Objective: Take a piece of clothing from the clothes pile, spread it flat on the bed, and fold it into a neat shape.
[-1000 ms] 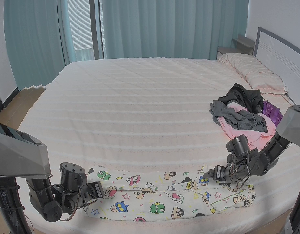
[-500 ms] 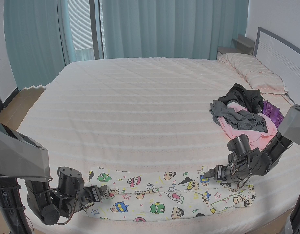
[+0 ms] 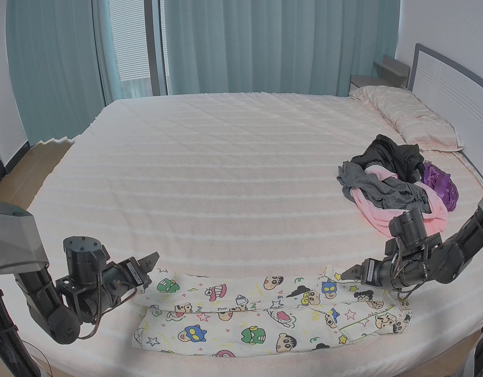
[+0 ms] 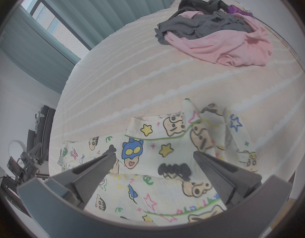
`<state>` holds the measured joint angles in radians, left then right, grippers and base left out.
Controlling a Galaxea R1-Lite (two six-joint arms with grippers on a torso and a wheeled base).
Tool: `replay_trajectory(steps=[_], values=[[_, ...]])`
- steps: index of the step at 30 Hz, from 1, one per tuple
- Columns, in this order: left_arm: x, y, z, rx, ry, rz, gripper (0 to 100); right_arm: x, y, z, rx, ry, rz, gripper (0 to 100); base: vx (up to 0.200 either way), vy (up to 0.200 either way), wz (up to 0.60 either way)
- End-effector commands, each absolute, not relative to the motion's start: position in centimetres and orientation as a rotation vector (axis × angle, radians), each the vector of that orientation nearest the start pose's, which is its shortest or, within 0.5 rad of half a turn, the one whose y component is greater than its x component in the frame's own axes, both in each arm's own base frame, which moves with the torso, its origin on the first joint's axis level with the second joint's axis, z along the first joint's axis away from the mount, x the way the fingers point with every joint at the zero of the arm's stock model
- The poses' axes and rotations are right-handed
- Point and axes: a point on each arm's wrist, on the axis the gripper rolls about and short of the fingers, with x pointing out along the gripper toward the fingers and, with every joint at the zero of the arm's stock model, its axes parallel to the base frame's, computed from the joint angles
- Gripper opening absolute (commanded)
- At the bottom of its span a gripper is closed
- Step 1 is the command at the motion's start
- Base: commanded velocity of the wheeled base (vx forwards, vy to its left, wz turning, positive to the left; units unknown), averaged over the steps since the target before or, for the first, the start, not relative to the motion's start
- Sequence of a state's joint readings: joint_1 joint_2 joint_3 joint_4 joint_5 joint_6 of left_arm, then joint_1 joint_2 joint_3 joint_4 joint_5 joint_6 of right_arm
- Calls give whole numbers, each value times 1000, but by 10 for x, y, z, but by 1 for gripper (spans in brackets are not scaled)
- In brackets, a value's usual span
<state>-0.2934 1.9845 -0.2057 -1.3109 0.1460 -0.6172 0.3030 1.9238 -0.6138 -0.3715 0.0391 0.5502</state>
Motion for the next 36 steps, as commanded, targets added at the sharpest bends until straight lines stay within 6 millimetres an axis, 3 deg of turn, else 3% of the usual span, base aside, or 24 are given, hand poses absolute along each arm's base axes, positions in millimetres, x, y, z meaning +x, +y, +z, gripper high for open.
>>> replay_trajectory(steps=[1,8,18,26,36], values=[[269,-60,50,-582,454,-27,100,248,64,67,419,944,27,100,0,0,0],[293,-43,50,-706,669,-90,100,224,32,70,528,932,64,100,0,0,0],[298,-26,41,-760,811,-73,100,222,10,33,511,942,66,100,0,0,0],[298,-26,33,-767,844,-73,100,229,12,15,519,1007,59,100,0,0,0],[297,-25,33,-769,847,-70,100,248,20,-2,553,952,70,100,0,0,0]])
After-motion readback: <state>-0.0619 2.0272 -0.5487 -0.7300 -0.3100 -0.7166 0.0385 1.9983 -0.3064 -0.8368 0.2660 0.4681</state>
